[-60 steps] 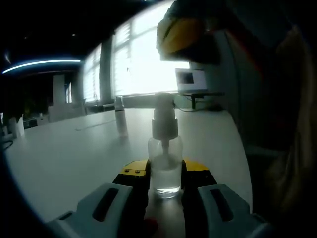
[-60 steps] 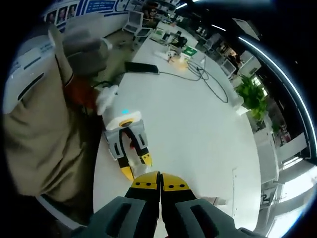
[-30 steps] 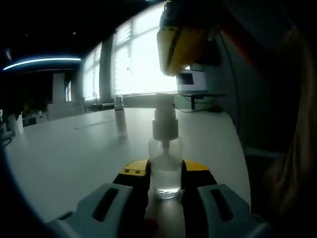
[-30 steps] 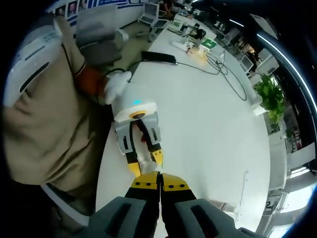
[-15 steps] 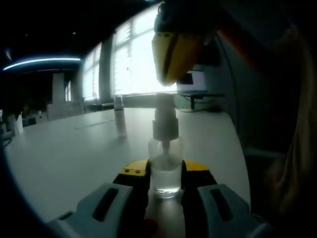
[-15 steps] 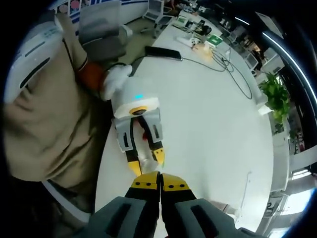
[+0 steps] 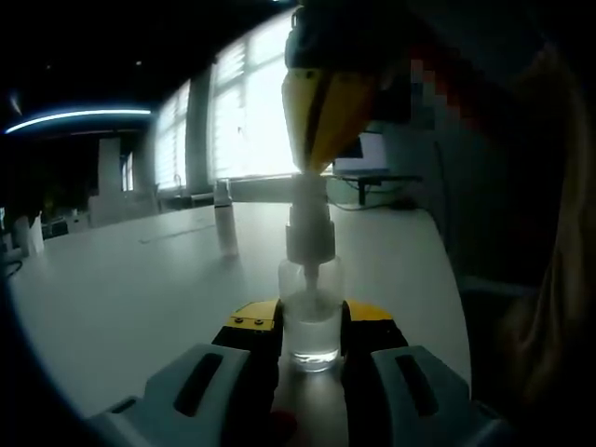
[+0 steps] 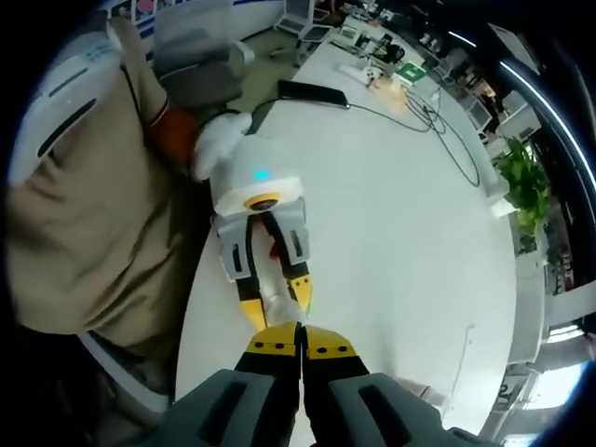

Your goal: Clamp pump bottle remove cover press pump head put on cover

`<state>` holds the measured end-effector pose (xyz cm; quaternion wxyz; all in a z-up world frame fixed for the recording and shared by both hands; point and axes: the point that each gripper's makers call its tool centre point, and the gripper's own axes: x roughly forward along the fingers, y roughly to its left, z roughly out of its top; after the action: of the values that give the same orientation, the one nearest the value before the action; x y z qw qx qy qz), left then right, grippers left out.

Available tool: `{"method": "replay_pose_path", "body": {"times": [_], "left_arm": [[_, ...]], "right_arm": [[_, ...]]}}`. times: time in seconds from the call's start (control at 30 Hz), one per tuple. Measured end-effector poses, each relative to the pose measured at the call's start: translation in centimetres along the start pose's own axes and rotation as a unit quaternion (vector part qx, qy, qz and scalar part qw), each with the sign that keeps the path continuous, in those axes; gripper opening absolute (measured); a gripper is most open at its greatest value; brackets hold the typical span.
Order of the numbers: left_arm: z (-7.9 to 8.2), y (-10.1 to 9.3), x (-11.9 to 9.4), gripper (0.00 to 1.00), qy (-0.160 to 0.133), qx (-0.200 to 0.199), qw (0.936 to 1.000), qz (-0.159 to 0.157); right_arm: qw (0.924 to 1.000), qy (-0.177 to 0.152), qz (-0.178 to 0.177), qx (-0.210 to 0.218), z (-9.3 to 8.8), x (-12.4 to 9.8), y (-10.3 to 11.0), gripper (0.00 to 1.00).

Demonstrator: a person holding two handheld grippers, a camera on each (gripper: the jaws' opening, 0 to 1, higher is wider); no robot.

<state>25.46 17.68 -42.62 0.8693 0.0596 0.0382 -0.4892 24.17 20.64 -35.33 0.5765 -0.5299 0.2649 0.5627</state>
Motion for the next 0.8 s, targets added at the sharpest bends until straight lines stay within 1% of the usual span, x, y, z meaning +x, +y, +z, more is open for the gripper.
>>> {"method": "replay_pose_path", "body": {"times": [0.17,0.23,0.33,0.43,0.53,0.63,0.8], "left_arm": [[-0.01,-0.01,-0.03,0.16,0.001,0.000,1.0000,0.001],[-0.01,-0.06,-0.02,0.16,0.001,0.002,1.0000,0.001],[0.00,0.04,0.03,0.16,0.000,0.004,1.0000,-0.001],[0.27,0.03,0.00,0.16,-0.007,0.004,1.0000,-0.003],[0.75,0.08,-0.14,0.16,-0.019,-0.007,0.9998,-0.005],[0.63,0.07,-0.09,0.16,-0.019,-0.010,0.9997,-0.006],[0.71,-0.08,-0.10,0.15,-0.020,-0.007,0.9997,-0.009]], "right_arm": [[1.0000,0.006,-0.001,-0.004,0.06,0.12,-0.18,0.00],[0.9998,0.011,0.000,-0.015,0.02,0.10,-0.08,0.00],[0.9997,0.013,0.003,-0.018,0.11,0.08,0.07,0.00],[0.9995,0.018,0.004,-0.024,0.05,0.07,0.13,0.00],[0.9994,0.022,0.005,-0.026,0.08,0.14,0.13,0.00],[0.9992,0.027,0.003,-0.028,0.02,0.21,-0.01,0.00],[0.9991,0.030,0.014,-0.027,-0.01,0.16,0.22,0.00]]}}
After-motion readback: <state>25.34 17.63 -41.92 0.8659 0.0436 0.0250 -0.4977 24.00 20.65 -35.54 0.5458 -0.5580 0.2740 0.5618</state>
